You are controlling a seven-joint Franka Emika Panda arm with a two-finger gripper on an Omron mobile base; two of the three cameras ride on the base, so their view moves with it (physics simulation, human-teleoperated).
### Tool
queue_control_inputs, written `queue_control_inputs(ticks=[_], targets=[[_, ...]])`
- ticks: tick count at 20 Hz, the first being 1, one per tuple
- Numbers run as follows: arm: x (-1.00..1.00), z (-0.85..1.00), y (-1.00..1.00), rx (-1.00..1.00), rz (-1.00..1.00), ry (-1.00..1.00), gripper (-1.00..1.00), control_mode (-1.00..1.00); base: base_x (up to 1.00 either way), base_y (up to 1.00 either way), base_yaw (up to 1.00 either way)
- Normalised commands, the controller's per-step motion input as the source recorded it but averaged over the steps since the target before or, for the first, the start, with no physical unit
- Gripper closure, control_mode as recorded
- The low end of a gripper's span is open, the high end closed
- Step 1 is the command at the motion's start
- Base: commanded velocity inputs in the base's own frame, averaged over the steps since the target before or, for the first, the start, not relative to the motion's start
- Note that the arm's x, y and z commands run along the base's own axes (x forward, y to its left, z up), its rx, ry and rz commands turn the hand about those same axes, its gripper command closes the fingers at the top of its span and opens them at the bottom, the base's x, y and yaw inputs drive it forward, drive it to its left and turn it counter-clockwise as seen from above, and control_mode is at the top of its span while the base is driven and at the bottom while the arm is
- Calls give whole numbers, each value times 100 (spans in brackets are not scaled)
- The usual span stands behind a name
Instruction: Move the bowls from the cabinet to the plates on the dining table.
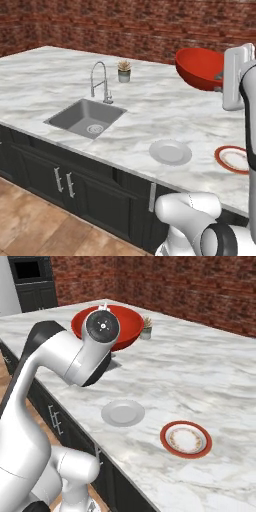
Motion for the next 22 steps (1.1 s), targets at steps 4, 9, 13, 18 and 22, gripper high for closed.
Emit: queue_control_inputs(ticks=[4, 9, 13, 18, 22], targets=[[0, -17, -9, 1, -18, 8, 100, -100, 0, 0, 0], [0, -11, -9, 0, -6, 10, 100, -100, 0, 0, 0], [0, -13, -7, 0, 1, 10, 100, -100, 0, 0, 0], [0, -14, -3, 1, 4, 6, 100, -100, 0, 0, 0], [0, -16, -5, 0, 11, 0, 100, -100, 0, 0, 0]])
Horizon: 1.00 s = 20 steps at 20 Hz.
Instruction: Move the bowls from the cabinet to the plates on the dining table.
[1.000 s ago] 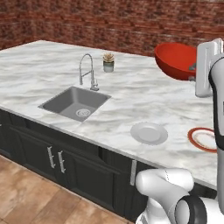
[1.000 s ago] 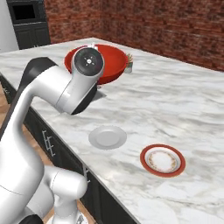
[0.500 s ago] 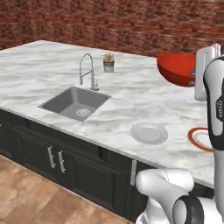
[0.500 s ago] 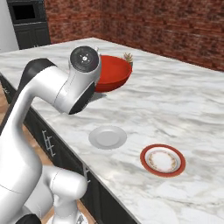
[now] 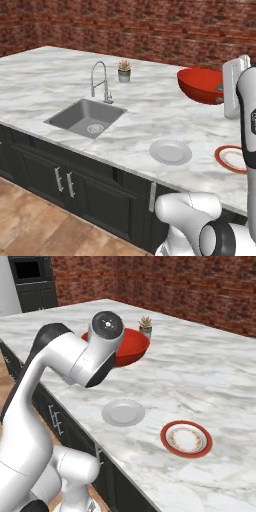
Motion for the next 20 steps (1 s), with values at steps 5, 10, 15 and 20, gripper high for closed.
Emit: queue_control_inputs(ticks=[5, 10, 15, 20], targets=[[0, -23, -5, -5, 12, 0, 100, -100, 0, 0, 0], [0, -29, -1, -5, 12, -1, 100, -100, 0, 0, 0], [0, -28, 1, -7, 8, -1, 100, -100, 0, 0, 0], [0, -28, 0, -5, 7, 0, 100, -100, 0, 0, 0]])
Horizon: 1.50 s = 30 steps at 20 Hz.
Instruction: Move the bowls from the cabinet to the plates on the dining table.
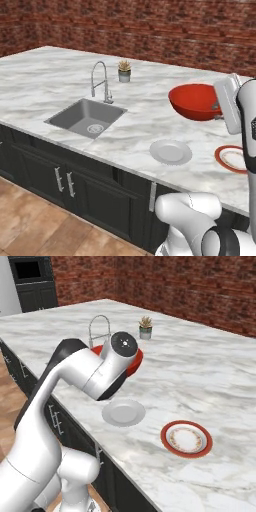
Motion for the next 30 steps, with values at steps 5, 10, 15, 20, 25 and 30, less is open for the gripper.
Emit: queue_control_inputs(ticks=[5, 10, 15, 20, 25, 30], targets=[[0, -26, 0, -4, 6, 0, 100, -100, 0, 0, 0], [-1, -29, -2, 0, 4, 1, 100, -100, 0, 0, 0], [0, -29, -1, 4, 2, 1, 100, -100, 0, 0, 0], [0, -28, 0, 2, 1, 1, 100, -100, 0, 0, 0], [0, -24, 0, 1, 1, 1, 100, -100, 0, 0, 0], [1, -27, 0, 3, 1, 0, 100, -100, 0, 0, 0]])
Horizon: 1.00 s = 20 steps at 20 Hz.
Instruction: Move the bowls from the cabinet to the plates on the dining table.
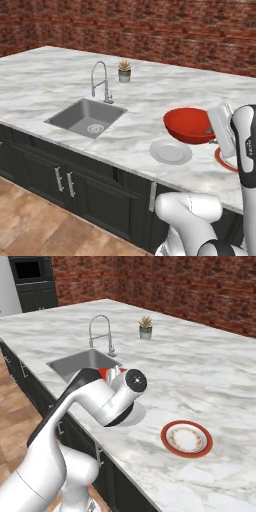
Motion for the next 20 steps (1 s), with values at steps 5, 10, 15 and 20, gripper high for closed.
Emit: queue_control_inputs(ticks=[5, 10, 15, 20], targets=[[2, -27, 2, 2, 0, 0, 100, -100, 0, 0, 0], [9, -27, 8, 0, 0, 1, 100, -100, 0, 0, 0], [18, -23, 7, 0, 0, 2, 100, -100, 0, 0, 0], [20, -17, 0, 0, 1, 0, 100, -100, 0, 0, 0]])
